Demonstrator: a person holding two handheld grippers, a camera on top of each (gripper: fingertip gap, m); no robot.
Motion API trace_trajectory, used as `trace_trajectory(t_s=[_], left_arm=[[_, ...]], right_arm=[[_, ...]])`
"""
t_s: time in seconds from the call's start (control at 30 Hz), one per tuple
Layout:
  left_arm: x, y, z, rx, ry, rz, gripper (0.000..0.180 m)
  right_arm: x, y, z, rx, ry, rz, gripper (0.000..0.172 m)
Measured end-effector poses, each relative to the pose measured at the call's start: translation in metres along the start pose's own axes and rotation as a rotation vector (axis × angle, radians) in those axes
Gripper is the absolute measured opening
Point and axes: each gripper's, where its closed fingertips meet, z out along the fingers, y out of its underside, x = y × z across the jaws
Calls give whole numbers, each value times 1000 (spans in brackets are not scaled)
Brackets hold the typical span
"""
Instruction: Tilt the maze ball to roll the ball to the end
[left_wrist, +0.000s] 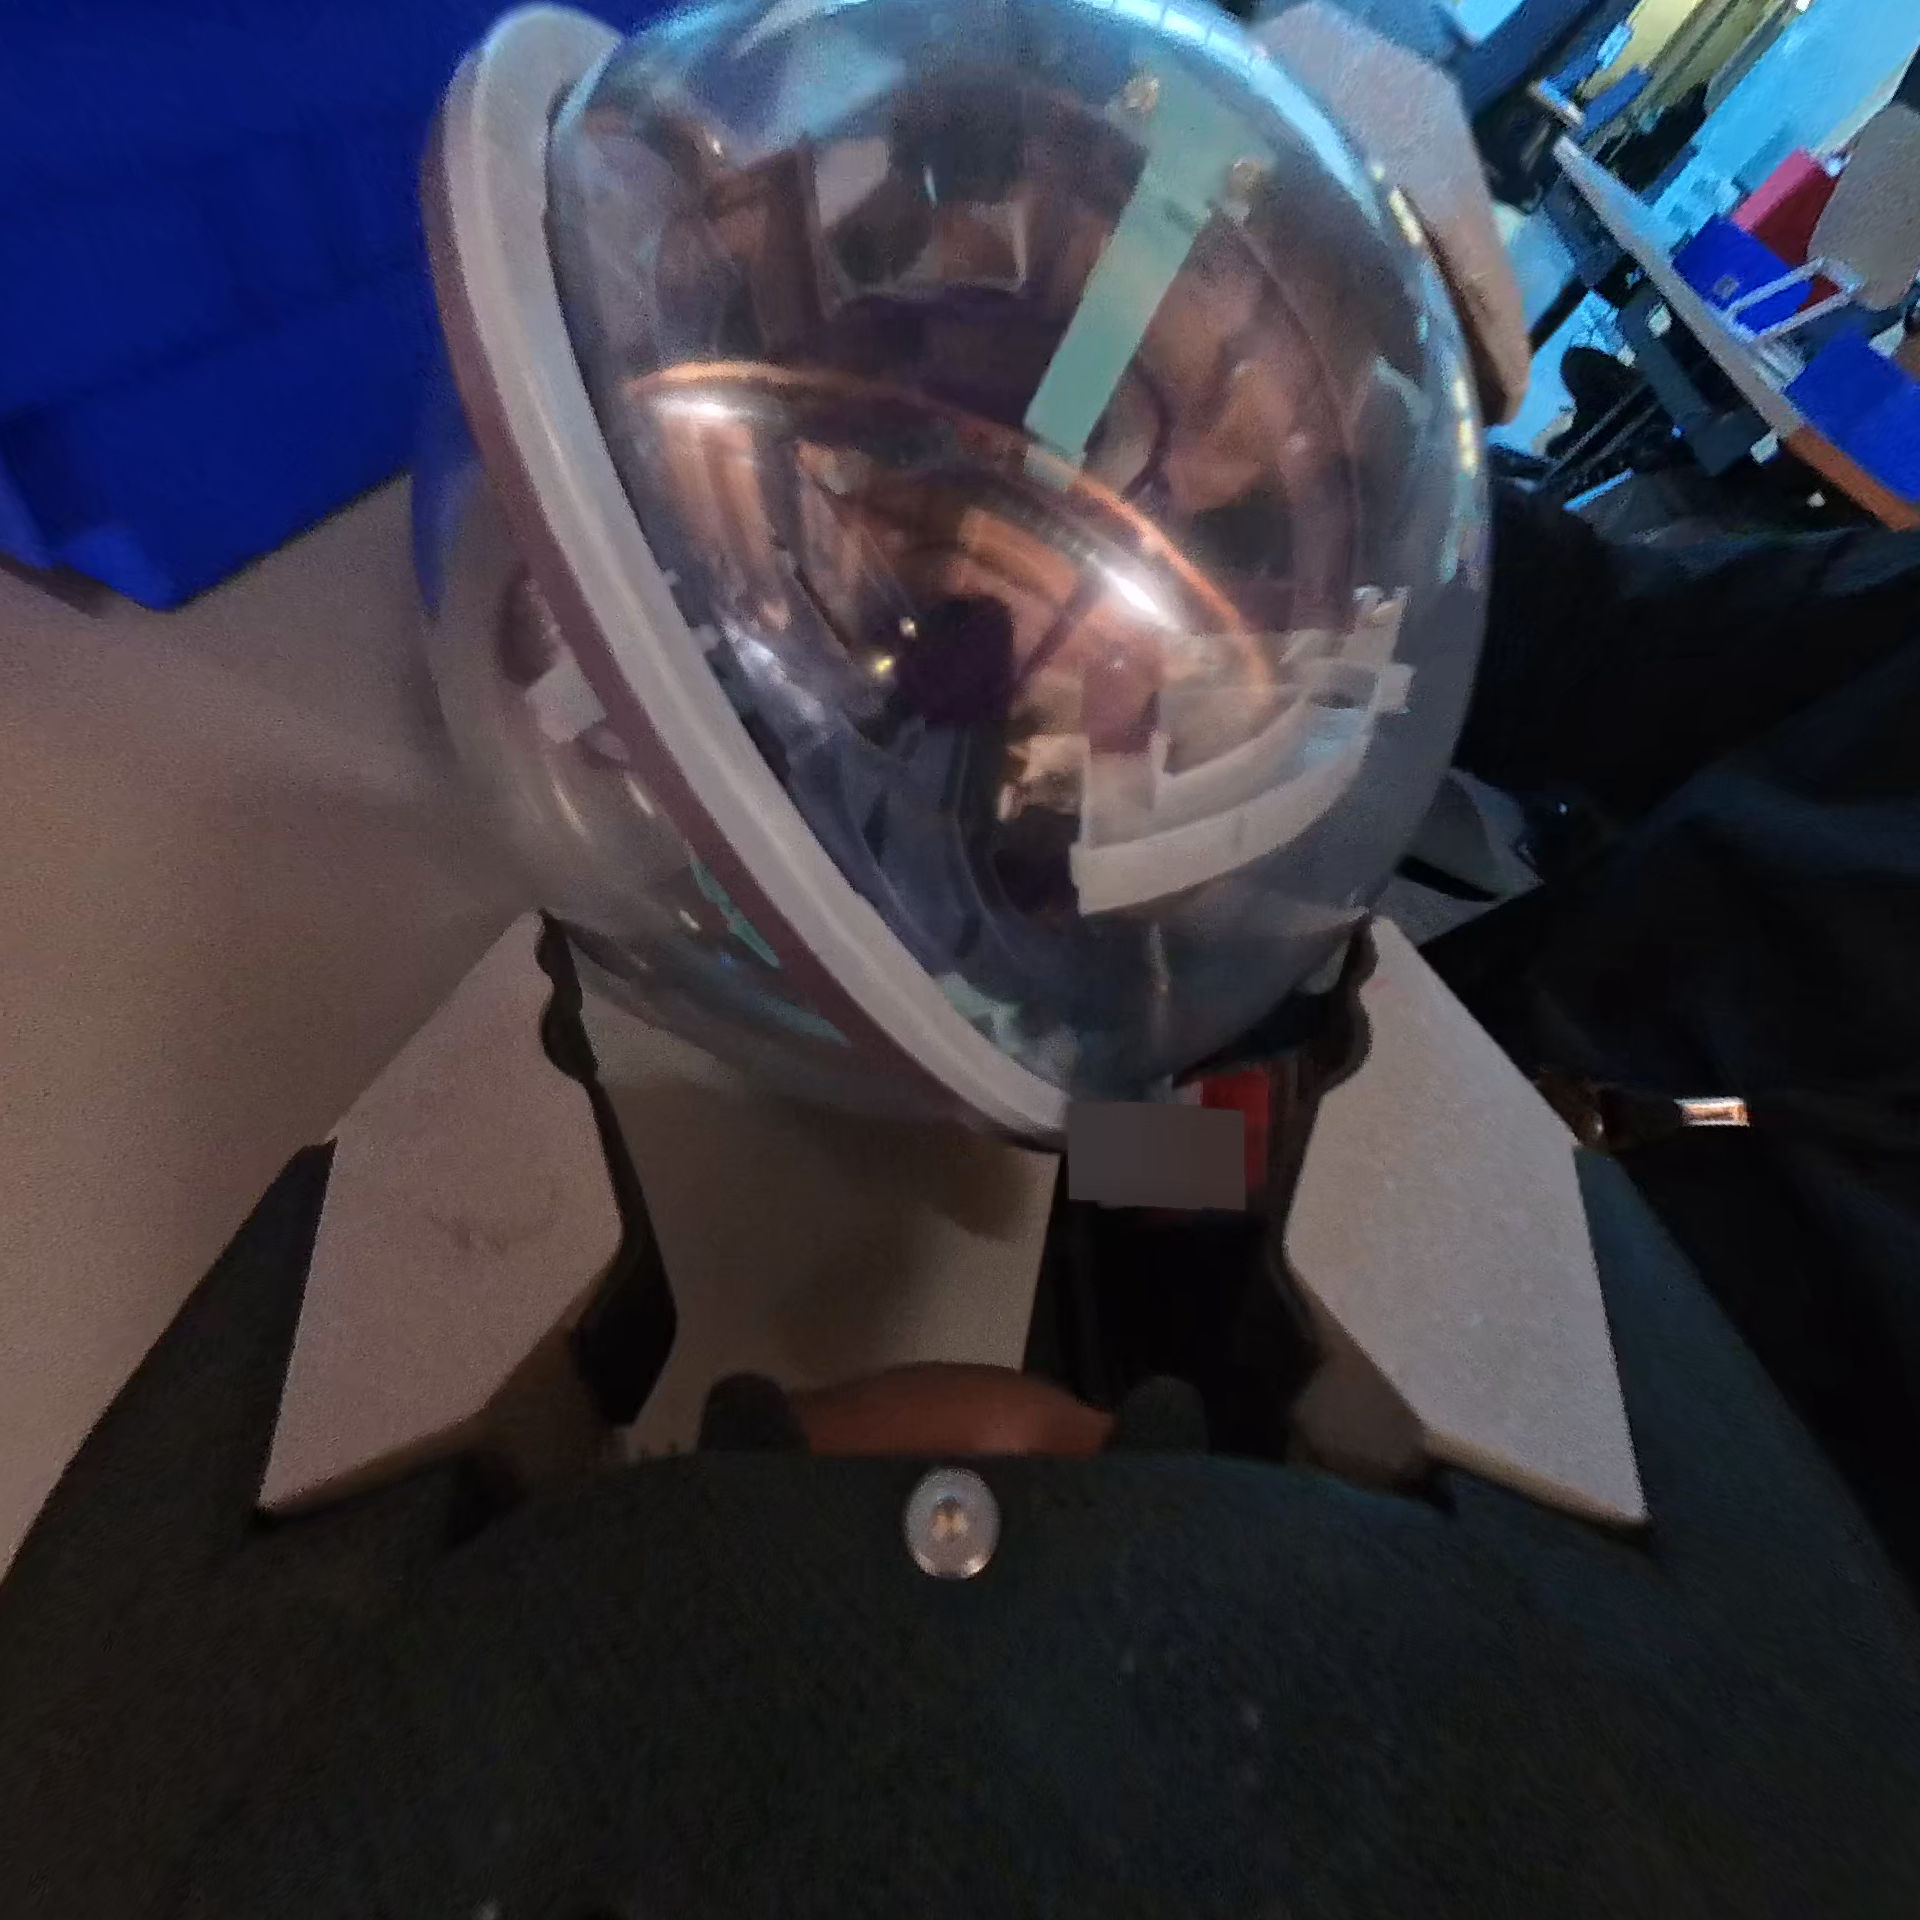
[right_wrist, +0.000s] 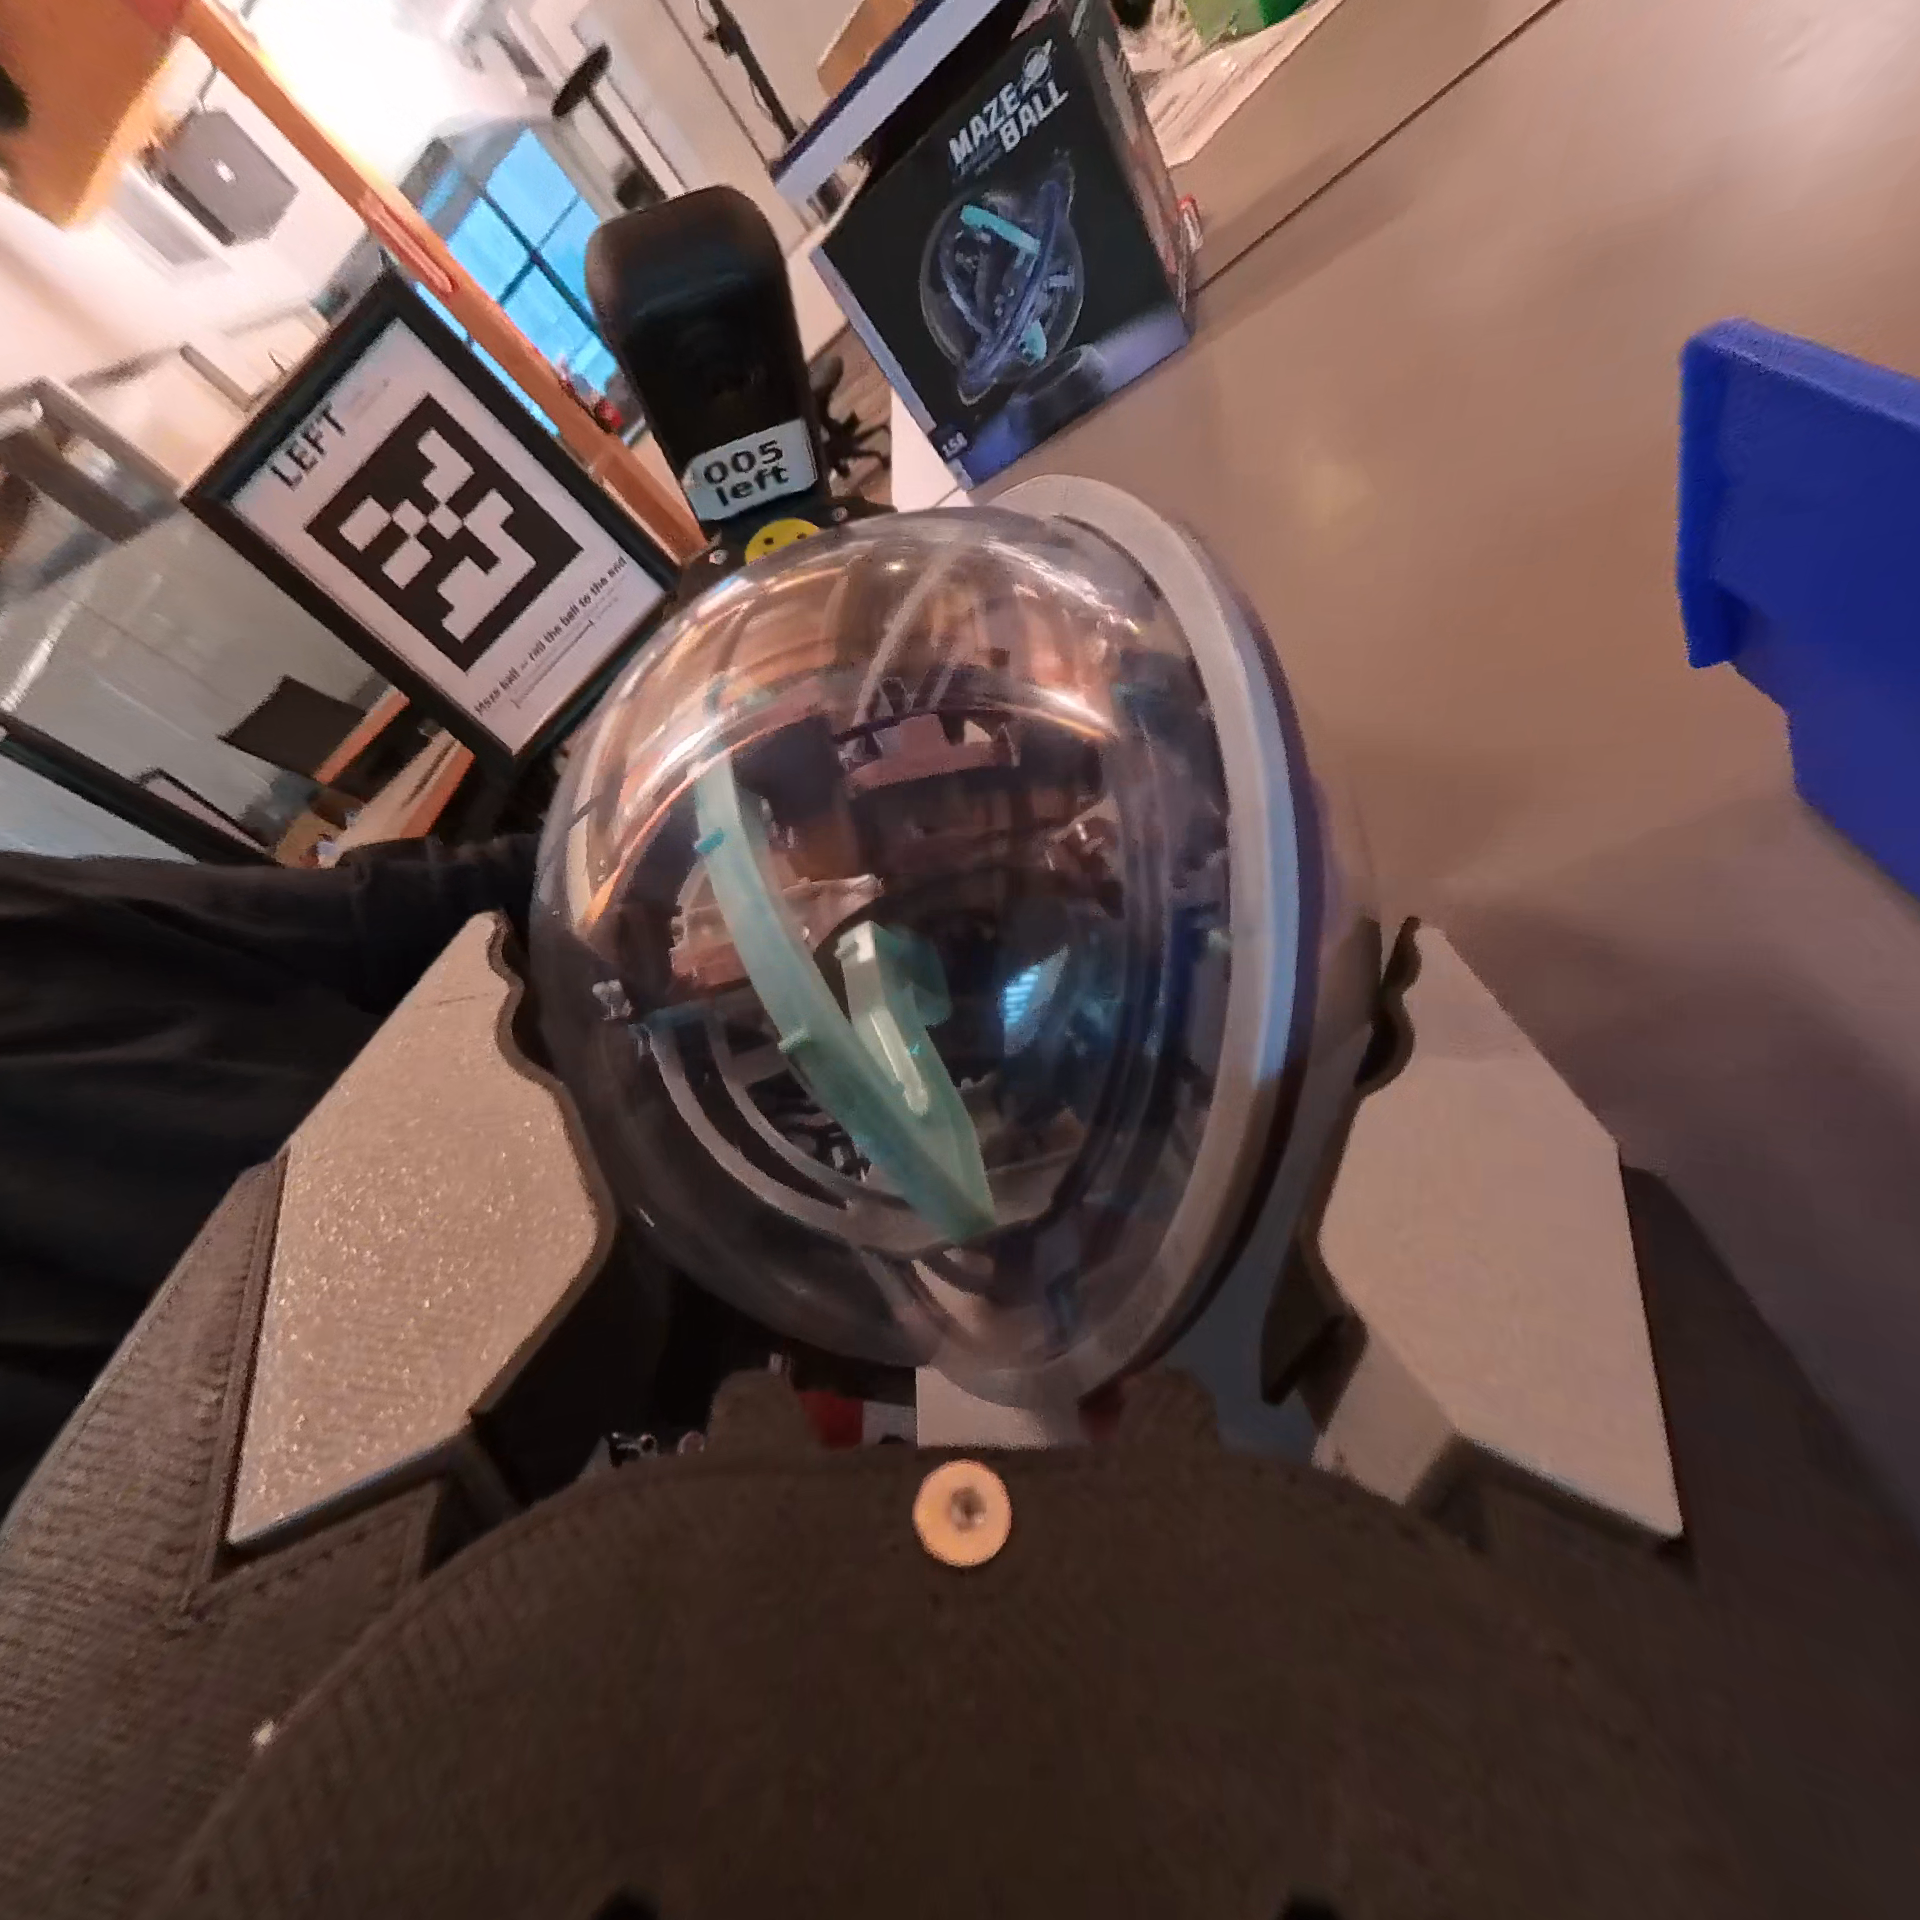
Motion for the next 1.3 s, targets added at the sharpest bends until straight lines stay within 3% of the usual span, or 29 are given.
trace_trajectory(t_s=[0.2, 0.43, 0.7, 0.97, 1.2, 1.3], left_arm=[[-10, 9, -4, -29, -109, 217, 119], [-22, 11, 0, -53, -320, 439, 130], [-16, 5, -1, -8, -271, 454, 124], [-30, 5, -7, -27, -365, 624, 121], [-35, -6, -3, 13, -352, 660, 112], [-38, -7, -2, 7, -350, 651, 112]], right_arm=[[4, 0, -6, 56, -19, 71, 152], [8, 3, -7, 89, -39, 170, 152], [-1, 7, -7, -6, 37, -178, 151], [11, -1, -13, 59, -5, -64, 151], [12, -18, -22, 94, 140, -334, 157], [5, -27, -26, 131, 172, -467, 142]])
